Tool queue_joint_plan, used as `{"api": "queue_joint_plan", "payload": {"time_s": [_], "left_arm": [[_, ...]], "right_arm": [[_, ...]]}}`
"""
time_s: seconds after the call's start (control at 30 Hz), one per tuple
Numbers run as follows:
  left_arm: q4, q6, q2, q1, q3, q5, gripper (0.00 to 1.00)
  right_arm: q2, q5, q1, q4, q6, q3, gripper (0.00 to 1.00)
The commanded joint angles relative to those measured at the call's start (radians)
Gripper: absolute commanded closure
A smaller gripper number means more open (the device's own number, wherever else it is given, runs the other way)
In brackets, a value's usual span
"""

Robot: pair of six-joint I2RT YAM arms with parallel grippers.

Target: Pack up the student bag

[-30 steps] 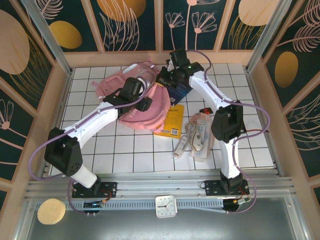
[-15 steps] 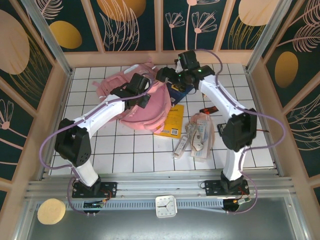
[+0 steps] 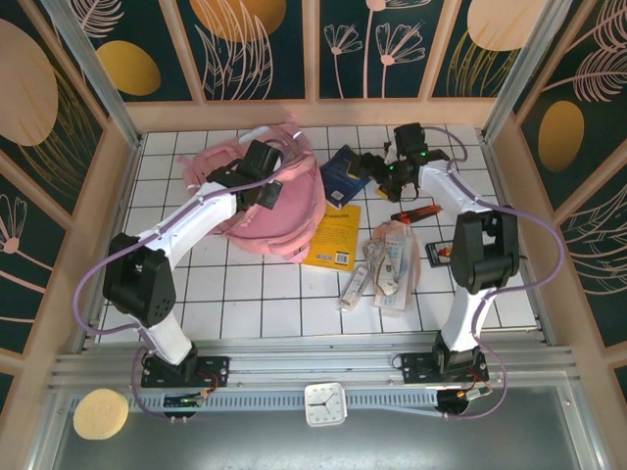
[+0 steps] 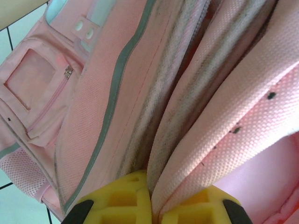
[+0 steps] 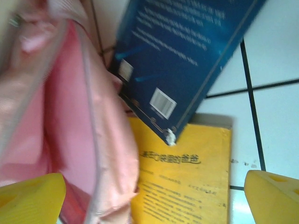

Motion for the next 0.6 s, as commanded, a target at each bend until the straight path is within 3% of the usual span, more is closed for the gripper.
{"api": "queue_joint_plan", "payload": {"time_s": [0.0, 0.13, 0.57], "left_arm": [[-0.018, -0.035, 0.063, 0.012, 0.059, -0.006, 1.00], [-0.017, -0.054, 0.104, 0.012, 0.099, 0.041, 1.00], [-0.006, -0.050, 0.093, 0.012, 0.066, 0.055, 1.00]], "right_arm": [[0.015, -0.069, -0.001, 0.022, -0.021, -0.040, 0.03], [0.065, -0.103, 0.013, 0.140, 0.059, -0.082, 0.05], [0.240, -0.040, 0.009, 0.316, 0.156, -0.036, 0.15]]}}
